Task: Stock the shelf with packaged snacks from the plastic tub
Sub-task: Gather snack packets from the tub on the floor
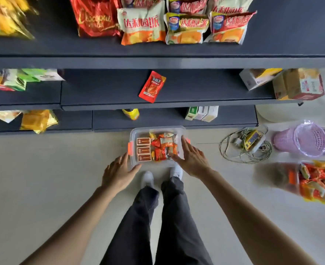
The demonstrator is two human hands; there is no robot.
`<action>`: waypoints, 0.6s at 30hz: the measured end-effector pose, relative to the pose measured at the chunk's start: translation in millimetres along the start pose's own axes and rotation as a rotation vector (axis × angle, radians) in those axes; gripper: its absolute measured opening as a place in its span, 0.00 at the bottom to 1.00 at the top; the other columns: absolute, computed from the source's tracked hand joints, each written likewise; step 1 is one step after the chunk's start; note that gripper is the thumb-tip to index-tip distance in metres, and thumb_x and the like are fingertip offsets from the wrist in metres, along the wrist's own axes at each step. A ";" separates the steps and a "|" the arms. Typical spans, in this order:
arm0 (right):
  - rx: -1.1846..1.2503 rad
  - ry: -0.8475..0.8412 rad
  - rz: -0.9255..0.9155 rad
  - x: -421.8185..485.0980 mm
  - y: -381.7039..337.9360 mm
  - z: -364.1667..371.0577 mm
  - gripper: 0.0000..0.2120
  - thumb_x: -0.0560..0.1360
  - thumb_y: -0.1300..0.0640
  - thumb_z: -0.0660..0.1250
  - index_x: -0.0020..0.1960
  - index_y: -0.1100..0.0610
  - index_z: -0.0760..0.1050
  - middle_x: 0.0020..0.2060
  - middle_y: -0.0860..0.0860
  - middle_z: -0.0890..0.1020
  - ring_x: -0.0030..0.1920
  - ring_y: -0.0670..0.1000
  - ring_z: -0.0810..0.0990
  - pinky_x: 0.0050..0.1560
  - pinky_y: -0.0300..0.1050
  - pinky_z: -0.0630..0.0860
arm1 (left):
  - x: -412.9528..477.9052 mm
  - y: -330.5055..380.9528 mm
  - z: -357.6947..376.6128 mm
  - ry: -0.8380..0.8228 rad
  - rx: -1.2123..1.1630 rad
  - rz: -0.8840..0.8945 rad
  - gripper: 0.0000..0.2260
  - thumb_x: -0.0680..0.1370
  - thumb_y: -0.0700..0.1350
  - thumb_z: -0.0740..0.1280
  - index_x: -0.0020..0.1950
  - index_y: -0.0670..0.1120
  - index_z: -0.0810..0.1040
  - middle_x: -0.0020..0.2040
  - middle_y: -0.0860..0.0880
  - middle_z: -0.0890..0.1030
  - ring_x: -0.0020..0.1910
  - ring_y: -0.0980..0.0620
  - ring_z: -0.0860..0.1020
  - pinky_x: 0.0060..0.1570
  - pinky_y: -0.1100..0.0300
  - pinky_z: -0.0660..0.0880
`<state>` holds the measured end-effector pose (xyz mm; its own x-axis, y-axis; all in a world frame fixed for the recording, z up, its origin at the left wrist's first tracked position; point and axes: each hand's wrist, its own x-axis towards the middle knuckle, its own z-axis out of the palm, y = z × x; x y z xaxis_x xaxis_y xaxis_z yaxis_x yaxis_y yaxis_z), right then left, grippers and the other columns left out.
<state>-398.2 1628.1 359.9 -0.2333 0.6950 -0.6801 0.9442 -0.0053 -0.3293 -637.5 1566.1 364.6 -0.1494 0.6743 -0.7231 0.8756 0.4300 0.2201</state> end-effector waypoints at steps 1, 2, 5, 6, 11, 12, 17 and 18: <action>0.033 -0.010 0.008 6.6 3.0 13.5 0.39 0.78 0.34 0.49 0.78 0.53 0.35 0.78 0.52 0.47 0.76 0.55 0.53 0.72 0.51 0.54 | 5.0 -10.1 13.4 -0.030 -0.009 -0.029 0.35 0.78 0.66 0.52 0.79 0.48 0.51 0.78 0.46 0.59 0.75 0.45 0.61 0.71 0.51 0.61; 0.057 -0.022 0.014 14.3 6.7 26.9 0.39 0.78 0.34 0.50 0.78 0.53 0.35 0.78 0.52 0.47 0.76 0.55 0.54 0.72 0.51 0.55 | 10.6 -19.2 26.7 -0.055 -0.016 -0.057 0.35 0.78 0.66 0.52 0.79 0.49 0.50 0.78 0.46 0.58 0.75 0.45 0.60 0.72 0.51 0.60; 0.099 -0.080 0.061 40.6 22.9 66.3 0.39 0.78 0.35 0.51 0.77 0.50 0.35 0.78 0.50 0.48 0.76 0.56 0.56 0.71 0.51 0.57 | 29.2 -41.2 65.6 -0.102 -0.040 -0.120 0.35 0.78 0.67 0.52 0.79 0.50 0.49 0.78 0.47 0.58 0.75 0.46 0.60 0.72 0.51 0.59; 0.115 -0.100 0.078 51.2 29.6 79.9 0.39 0.78 0.34 0.51 0.77 0.49 0.35 0.78 0.50 0.49 0.75 0.56 0.56 0.70 0.51 0.57 | 37.9 -47.2 79.4 -0.111 -0.053 -0.139 0.35 0.78 0.67 0.52 0.79 0.50 0.50 0.78 0.47 0.58 0.75 0.46 0.61 0.72 0.52 0.60; 0.201 -0.174 0.161 111.4 65.5 143.7 0.38 0.77 0.34 0.52 0.78 0.49 0.39 0.77 0.52 0.53 0.75 0.58 0.57 0.71 0.55 0.59 | 92.9 -67.7 144.1 -0.138 -0.132 -0.210 0.34 0.78 0.65 0.54 0.79 0.50 0.51 0.77 0.46 0.59 0.74 0.45 0.62 0.70 0.51 0.62; 0.212 -0.182 0.169 123.7 73.1 156.5 0.38 0.77 0.34 0.52 0.78 0.49 0.40 0.77 0.52 0.53 0.75 0.58 0.57 0.70 0.55 0.60 | 105.6 -70.7 157.6 -0.136 -0.157 -0.219 0.34 0.78 0.65 0.54 0.79 0.50 0.50 0.78 0.47 0.58 0.75 0.45 0.61 0.70 0.50 0.61; 0.292 -0.156 0.209 206.2 111.5 213.7 0.37 0.77 0.36 0.55 0.78 0.50 0.47 0.75 0.55 0.59 0.72 0.59 0.63 0.68 0.56 0.64 | 194.5 -86.5 218.6 -0.025 -0.273 -0.263 0.37 0.77 0.67 0.54 0.79 0.50 0.48 0.79 0.46 0.52 0.77 0.45 0.54 0.72 0.45 0.59; 0.361 -0.116 0.226 226.8 120.0 225.2 0.36 0.77 0.37 0.57 0.78 0.52 0.51 0.74 0.57 0.62 0.71 0.59 0.65 0.68 0.54 0.64 | 215.4 -91.3 230.3 0.015 -0.290 -0.268 0.38 0.76 0.67 0.54 0.79 0.49 0.48 0.79 0.45 0.51 0.77 0.44 0.54 0.72 0.45 0.59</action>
<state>-390.1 1623.1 18.6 -0.0744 0.5622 -0.8236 0.8378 -0.4128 -0.3574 -643.9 1533.8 38.0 -0.3639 0.5228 -0.7709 0.6385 0.7426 0.2021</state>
